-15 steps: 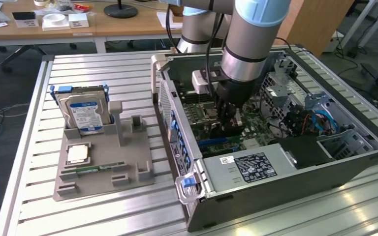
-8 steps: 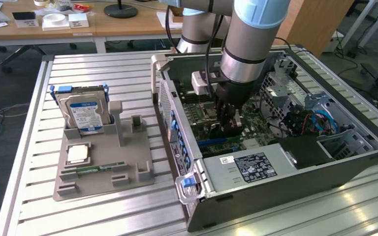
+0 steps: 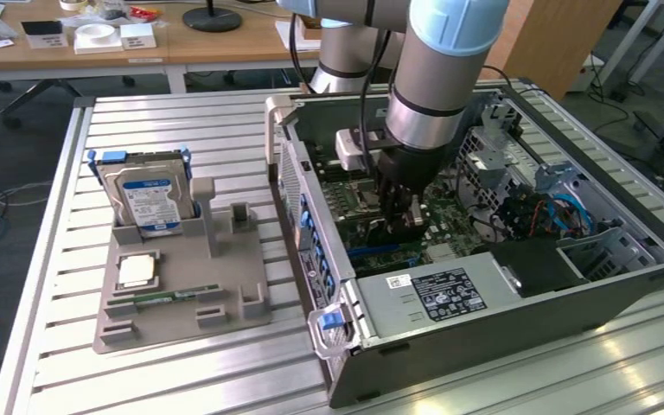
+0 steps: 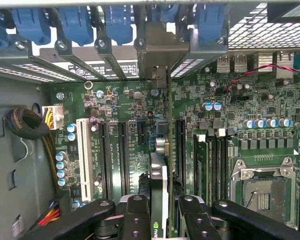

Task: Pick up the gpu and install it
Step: 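Insert the gpu into the slot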

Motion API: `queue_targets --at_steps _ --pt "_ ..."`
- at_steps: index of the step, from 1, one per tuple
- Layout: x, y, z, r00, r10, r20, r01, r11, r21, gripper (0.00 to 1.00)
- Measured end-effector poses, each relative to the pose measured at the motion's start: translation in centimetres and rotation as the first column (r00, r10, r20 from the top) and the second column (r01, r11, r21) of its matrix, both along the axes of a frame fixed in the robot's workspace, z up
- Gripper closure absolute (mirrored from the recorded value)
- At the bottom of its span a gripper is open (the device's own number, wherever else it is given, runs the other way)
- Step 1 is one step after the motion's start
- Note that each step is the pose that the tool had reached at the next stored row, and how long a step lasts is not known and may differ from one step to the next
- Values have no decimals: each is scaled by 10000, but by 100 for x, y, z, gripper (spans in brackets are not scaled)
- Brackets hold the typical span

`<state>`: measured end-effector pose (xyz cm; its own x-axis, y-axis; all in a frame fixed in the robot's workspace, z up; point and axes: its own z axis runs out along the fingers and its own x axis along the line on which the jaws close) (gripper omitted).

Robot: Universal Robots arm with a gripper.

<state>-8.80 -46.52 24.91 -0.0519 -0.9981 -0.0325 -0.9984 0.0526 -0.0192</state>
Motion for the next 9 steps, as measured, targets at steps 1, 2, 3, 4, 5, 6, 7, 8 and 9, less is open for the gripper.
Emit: queue_targets --at_steps 1,2,3,4,5,6,7,8,9 --pt "0 0 -6 10000 0 1 0 10000 2 73" --pt "-1 0 -12 10000 -2 1 2 10000 1 73" --pt "-2 0 -17 10000 -2 0 2 10000 -1 73" --pt "-2 0 -18 10000 -2 -1 2 10000 -2 73" --pt "-2 0 -18 10000 -1 -2 1 10000 -4 73" --pt "-2 1 -20 10000 -1 -1 1 10000 -3 73" --pt "-4 2 -21 10000 -2 0 2 10000 -1 73" --pt "-5 4 -24 10000 -4 1 4 10000 1 73" --pt "-7 6 -25 10000 -5 2 5 10000 1 73"
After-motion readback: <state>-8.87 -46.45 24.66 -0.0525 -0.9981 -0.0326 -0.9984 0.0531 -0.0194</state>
